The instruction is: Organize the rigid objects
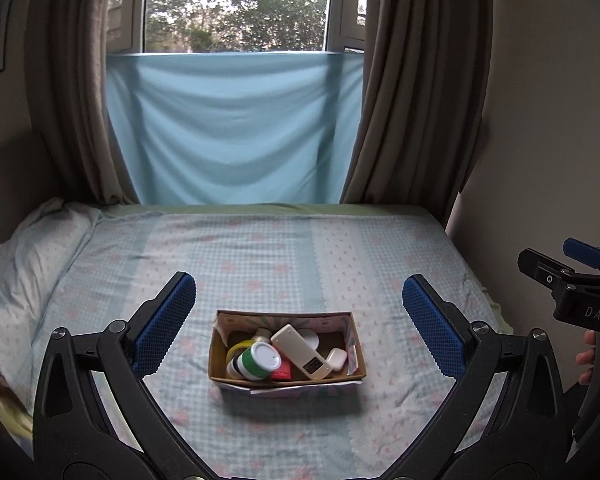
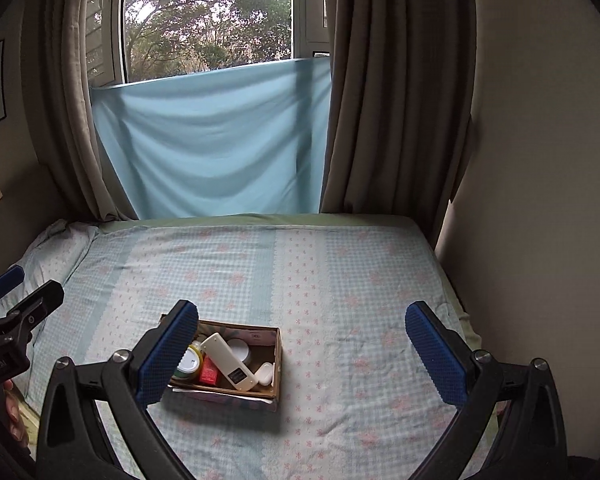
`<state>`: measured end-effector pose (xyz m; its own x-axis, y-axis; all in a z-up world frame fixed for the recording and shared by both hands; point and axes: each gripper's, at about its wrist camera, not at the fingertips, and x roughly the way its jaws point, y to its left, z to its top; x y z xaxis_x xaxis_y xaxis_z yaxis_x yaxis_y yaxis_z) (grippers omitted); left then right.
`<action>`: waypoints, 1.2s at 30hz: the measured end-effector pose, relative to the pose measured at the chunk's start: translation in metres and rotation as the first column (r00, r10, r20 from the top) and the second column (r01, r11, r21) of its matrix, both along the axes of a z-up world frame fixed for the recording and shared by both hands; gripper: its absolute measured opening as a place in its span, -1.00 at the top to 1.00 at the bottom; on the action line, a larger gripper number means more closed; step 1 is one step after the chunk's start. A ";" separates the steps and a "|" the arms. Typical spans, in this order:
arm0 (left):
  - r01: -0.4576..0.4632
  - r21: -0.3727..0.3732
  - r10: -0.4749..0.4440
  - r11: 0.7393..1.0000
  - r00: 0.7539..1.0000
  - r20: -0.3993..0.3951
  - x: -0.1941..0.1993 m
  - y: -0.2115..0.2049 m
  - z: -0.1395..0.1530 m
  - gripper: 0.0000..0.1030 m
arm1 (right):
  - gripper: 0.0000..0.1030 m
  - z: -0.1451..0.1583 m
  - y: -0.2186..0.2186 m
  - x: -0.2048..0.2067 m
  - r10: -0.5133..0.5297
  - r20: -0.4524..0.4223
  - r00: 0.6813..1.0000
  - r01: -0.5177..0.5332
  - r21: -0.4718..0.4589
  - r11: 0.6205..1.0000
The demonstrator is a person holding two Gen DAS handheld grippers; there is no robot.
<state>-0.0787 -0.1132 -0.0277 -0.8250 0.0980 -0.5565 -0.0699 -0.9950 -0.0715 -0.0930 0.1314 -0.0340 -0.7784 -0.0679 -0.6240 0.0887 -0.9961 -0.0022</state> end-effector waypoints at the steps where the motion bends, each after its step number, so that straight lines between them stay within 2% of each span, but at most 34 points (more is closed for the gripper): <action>1: 0.000 0.001 0.000 1.000 1.000 0.000 0.001 0.001 -0.001 -1.00 | -0.99 0.000 0.002 0.000 -0.004 0.000 1.000 0.004 -0.003 1.000; 36: -0.018 -0.030 0.018 0.999 1.000 -0.014 0.006 0.010 -0.002 -1.00 | -0.99 0.002 0.009 0.002 -0.008 -0.014 1.000 0.008 -0.010 1.000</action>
